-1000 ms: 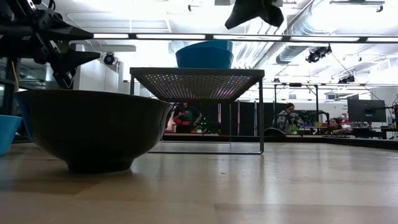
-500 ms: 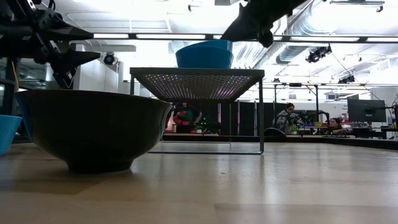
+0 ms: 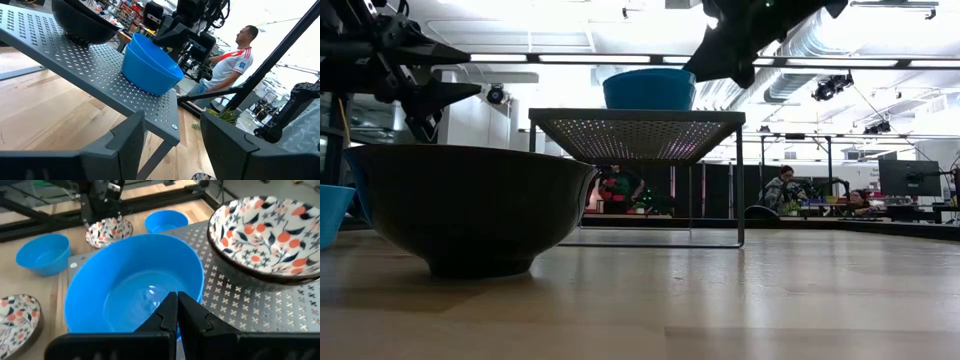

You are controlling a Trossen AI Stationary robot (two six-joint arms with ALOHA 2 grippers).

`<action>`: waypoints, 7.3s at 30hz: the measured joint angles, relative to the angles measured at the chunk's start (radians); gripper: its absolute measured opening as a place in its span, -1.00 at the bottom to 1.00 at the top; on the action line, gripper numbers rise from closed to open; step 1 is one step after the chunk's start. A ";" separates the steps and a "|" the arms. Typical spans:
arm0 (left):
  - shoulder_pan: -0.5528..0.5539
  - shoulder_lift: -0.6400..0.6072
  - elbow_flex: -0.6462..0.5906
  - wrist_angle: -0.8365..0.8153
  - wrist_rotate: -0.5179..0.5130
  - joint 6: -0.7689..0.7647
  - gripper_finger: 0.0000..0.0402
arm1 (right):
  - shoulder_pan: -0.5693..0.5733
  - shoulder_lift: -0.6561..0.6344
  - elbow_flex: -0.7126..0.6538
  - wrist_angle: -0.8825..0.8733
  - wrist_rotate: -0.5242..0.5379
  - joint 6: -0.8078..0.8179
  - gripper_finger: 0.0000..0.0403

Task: Pick & Place Mini bowls
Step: Stack the blue bowl on the blue bowl on the shelf, then stack the white patterned bowl on the white patterned bowls on the shelf

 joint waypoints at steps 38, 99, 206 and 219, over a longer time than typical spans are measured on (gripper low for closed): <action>0.000 0.000 0.000 0.000 0.000 0.000 -0.05 | 0.109 -0.285 -0.062 -0.266 0.101 0.046 -1.00; 0.000 0.000 0.000 0.000 0.000 0.000 -0.05 | 0.140 -1.189 -0.940 0.122 -0.181 0.112 -1.00; -0.376 1.213 0.675 -0.396 0.021 -0.582 -0.05 | 0.140 -1.182 -0.941 0.126 -0.179 0.112 -1.00; -0.325 1.462 0.922 -0.587 0.054 -0.768 -0.05 | 0.139 -1.182 -0.941 0.127 -0.179 0.112 -1.00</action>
